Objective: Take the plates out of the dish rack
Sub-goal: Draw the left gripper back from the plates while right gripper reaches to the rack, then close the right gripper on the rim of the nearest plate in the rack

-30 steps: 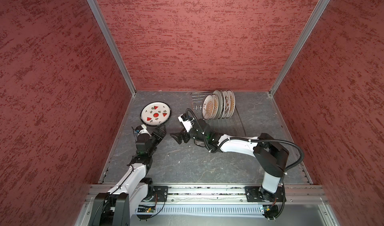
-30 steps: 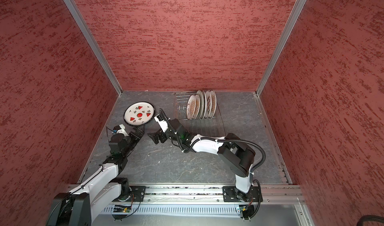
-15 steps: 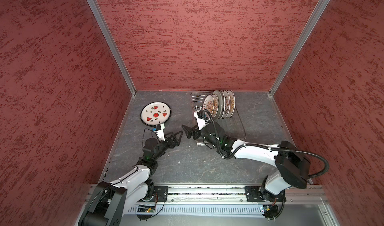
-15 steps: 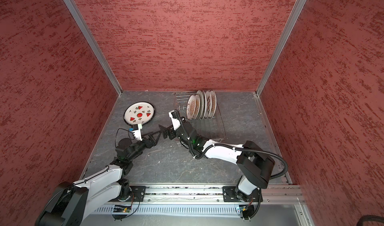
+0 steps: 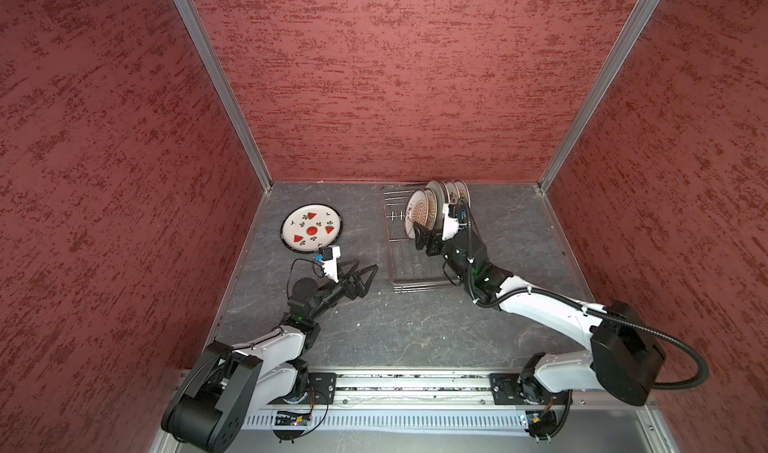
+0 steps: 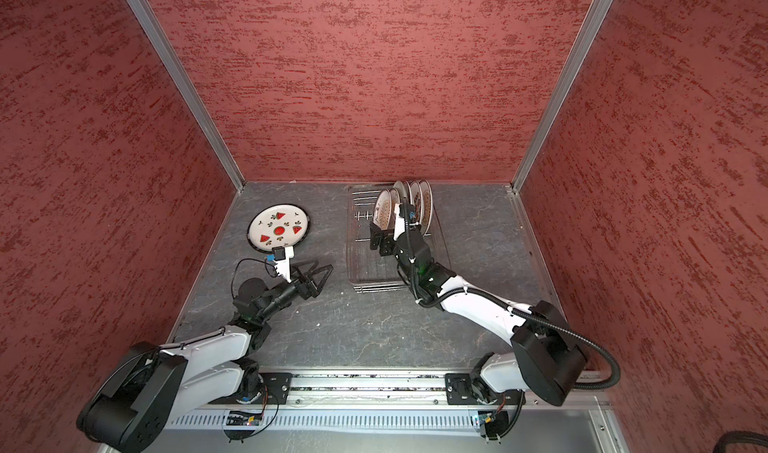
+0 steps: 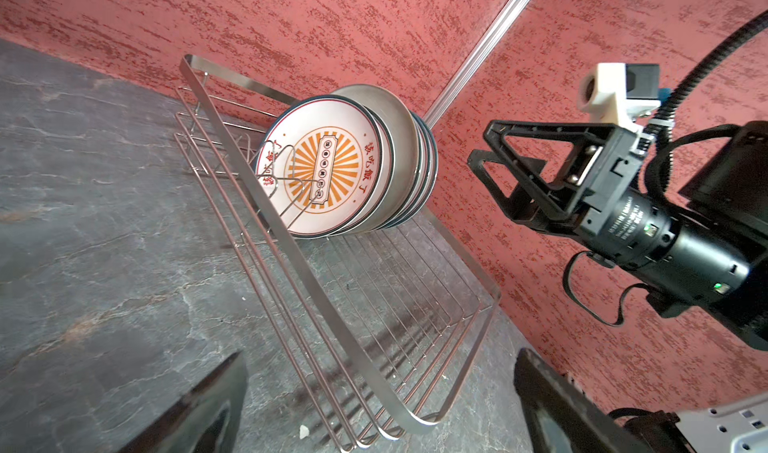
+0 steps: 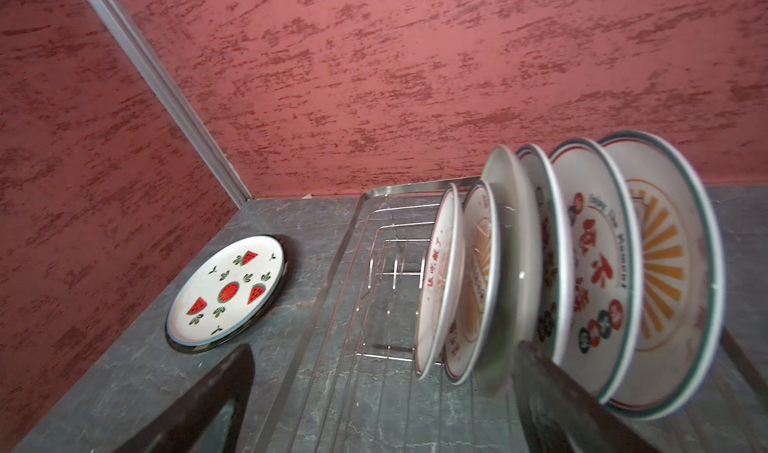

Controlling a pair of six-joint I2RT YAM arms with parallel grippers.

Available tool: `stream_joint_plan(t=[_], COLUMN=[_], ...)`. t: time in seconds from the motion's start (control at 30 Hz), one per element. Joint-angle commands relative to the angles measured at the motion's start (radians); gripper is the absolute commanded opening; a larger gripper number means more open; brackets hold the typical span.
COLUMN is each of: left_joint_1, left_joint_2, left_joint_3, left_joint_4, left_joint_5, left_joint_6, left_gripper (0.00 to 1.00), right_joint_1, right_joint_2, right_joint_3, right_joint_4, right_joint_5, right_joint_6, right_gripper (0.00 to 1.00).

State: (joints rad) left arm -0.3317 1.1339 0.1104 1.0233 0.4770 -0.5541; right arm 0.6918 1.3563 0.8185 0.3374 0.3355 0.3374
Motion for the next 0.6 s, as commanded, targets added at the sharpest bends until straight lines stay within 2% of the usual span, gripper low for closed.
stream_joint_plan(t=[0.0, 0.17, 0.33, 0.47, 0.57], left_joint_1=[-0.016, -0.023, -0.037, -0.065, -0.082], left_joint_2=[0.015, 0.007, -0.024, -0.056, -0.083], left_joint_3=[0.006, 0.009, 0.006, 0.006, 0.009], left_joint_4=[0.051, 0.039, 0.022, -0.001, -0.041], left_joint_5=[0.049, 0.045, 0.054, 0.052, 0.021], left_joint_6=[-0.008, -0.006, -0.007, 0.007, 0.028], left_gripper=[0.99, 0.99, 1.0, 0.99, 0.99], right_joint_1=[-0.034, -0.081, -0.131, -0.135, -0.136], right_joint_2=[-0.012, 0.024, 0.073, 0.128, 0.165], right_joint_3=[0.071, 0.151, 0.197, 0.246, 0.288], right_joint_4=[-0.137, -0.246, -0.274, -0.293, -0.312], right_joint_5=[0.028, 0.005, -0.083, -0.123, -0.093], right_joint_6=[0.027, 0.009, 0.002, -0.015, -0.018], right_gripper=[0.95, 0.94, 0.91, 0.81, 0.75])
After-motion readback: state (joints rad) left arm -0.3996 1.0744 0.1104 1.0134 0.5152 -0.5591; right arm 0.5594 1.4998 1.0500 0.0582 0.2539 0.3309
